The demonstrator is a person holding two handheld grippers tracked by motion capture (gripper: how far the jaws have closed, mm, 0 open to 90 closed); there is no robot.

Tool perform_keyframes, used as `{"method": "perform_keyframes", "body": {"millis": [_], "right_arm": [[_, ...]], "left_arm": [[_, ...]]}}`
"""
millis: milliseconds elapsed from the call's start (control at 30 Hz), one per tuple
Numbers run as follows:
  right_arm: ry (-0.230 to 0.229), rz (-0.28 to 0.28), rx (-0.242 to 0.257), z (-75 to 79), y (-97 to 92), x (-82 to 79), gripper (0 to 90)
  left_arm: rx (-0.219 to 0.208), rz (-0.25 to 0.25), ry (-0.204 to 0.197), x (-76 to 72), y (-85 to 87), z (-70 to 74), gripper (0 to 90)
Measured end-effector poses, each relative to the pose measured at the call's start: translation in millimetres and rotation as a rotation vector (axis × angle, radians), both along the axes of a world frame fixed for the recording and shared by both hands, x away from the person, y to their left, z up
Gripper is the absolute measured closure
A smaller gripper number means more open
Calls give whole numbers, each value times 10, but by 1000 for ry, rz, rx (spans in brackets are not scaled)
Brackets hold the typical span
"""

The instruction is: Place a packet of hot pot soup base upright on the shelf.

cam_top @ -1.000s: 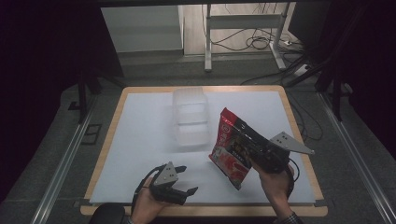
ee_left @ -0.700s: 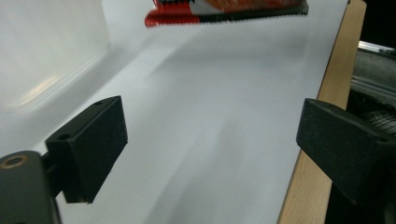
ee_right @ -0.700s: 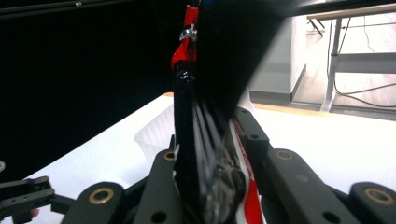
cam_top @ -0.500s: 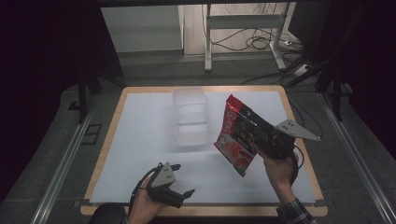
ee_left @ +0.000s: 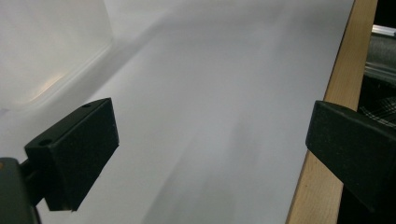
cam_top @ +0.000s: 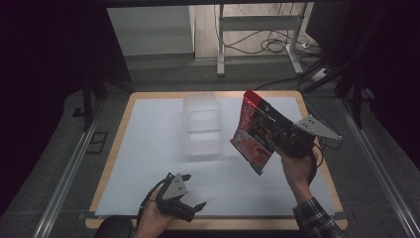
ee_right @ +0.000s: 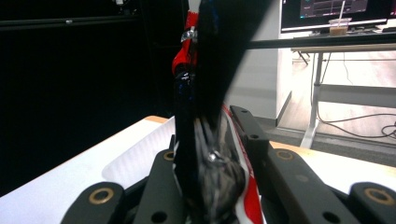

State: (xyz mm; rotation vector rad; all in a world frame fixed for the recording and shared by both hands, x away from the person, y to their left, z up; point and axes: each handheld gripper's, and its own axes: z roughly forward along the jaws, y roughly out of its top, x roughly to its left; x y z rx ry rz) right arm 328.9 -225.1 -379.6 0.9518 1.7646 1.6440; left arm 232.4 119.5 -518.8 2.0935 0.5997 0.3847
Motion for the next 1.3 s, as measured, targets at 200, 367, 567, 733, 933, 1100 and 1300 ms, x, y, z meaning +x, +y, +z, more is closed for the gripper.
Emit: {"method": "perform_keyframes", "body": {"millis": [200,367,567,733,933,1100,1300], "right_arm": [[-10,0,0,43,15,91,767],[-18,6,-5,77,53,187,769],[-25,9,0,127,100,324,770],[-32,14,9,159,149,427,770],[-35,25,-4,175,239,558,771],[-38,38,-4,183,321,681,771],[-45,55,-9,191,448,810,771]], "left_arm": [[5,1,-2,-2,-1,-2,22],[3,7,9,1,21,-5,17],[-2,9,21,-14,47,-8,0],[-1,8,26,-9,50,-15,0],[1,6,27,-7,47,-19,0],[0,7,32,-2,52,-23,0],[4,2,36,4,56,-28,0]]}}
